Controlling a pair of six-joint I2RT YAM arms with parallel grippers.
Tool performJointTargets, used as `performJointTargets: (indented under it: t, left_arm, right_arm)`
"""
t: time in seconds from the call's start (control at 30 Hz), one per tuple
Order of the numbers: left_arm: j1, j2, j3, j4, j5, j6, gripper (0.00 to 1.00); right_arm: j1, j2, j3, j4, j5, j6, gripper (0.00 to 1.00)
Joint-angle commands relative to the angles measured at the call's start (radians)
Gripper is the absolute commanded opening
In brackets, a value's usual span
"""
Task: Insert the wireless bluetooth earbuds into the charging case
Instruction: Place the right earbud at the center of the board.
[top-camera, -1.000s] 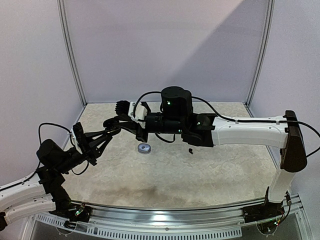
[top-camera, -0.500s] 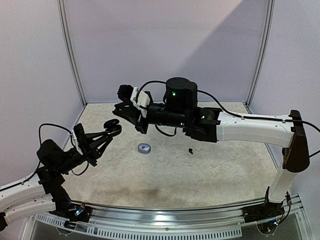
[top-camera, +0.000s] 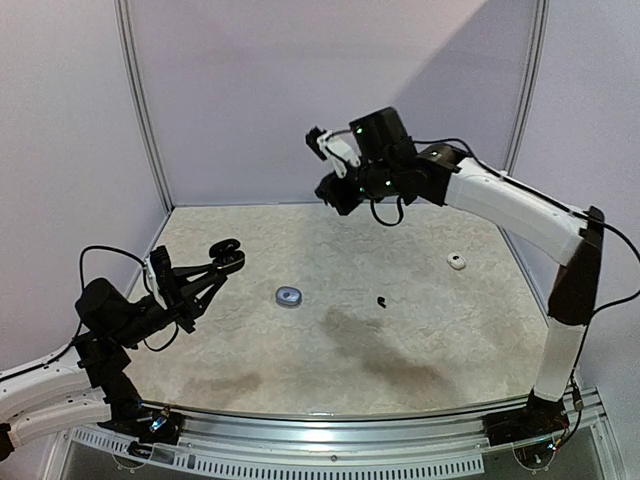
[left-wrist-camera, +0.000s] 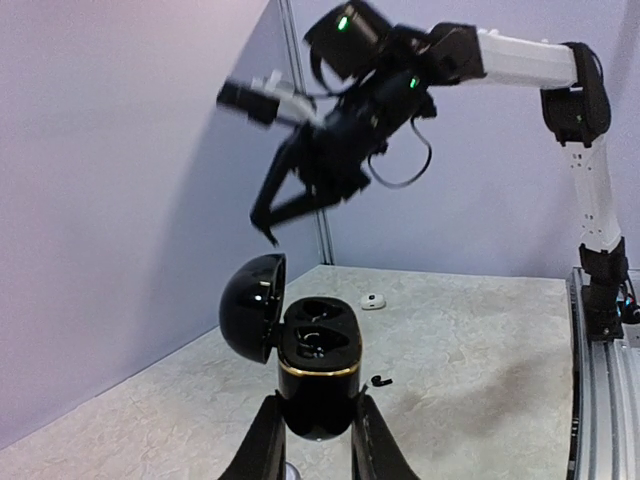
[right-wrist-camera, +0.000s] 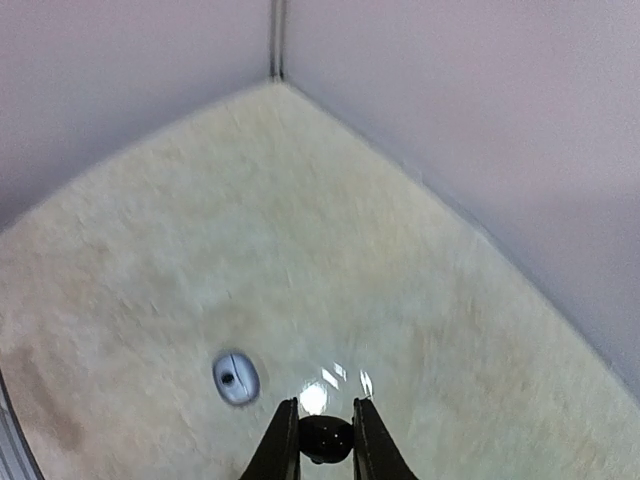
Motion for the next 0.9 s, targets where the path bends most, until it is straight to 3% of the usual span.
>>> performJointTargets:
  t: [0.0, 0.17, 0.47, 0.6, 0.87]
  left_arm:
    - [-0.013, 0.004, 0.016, -0.009, -0.005, -0.032, 0.0]
    - [-0.013, 0.008, 0.018, -0.009, -0.004, -0.032, 0.0]
    - [-0.012, 0.015, 0.019, -0.011, -0.008, -0.028, 0.0]
    - [-0.013, 0.017, 0.019, -0.007, -0.008, -0.027, 0.0]
    - [-0.012, 0.017, 0.025, -0.002, -0.008, -0.029, 0.0]
  right_arm:
    - [-0.026, 0.207, 0.002, -0.445, -0.017, 0.183, 0.0]
    - [-0.037, 0.368, 0.068, -0.594, -0.088, 0.222, 0.0]
    - [-0.037, 0.484, 0.067, -0.647, -0.083, 0.228, 0.0]
    - [-0.037, 0.505, 0.063, -0.653, -0.065, 0.229, 0.13]
    - [-0.037, 0.527, 0.064, -0.652, -0.063, 0.225, 0.21]
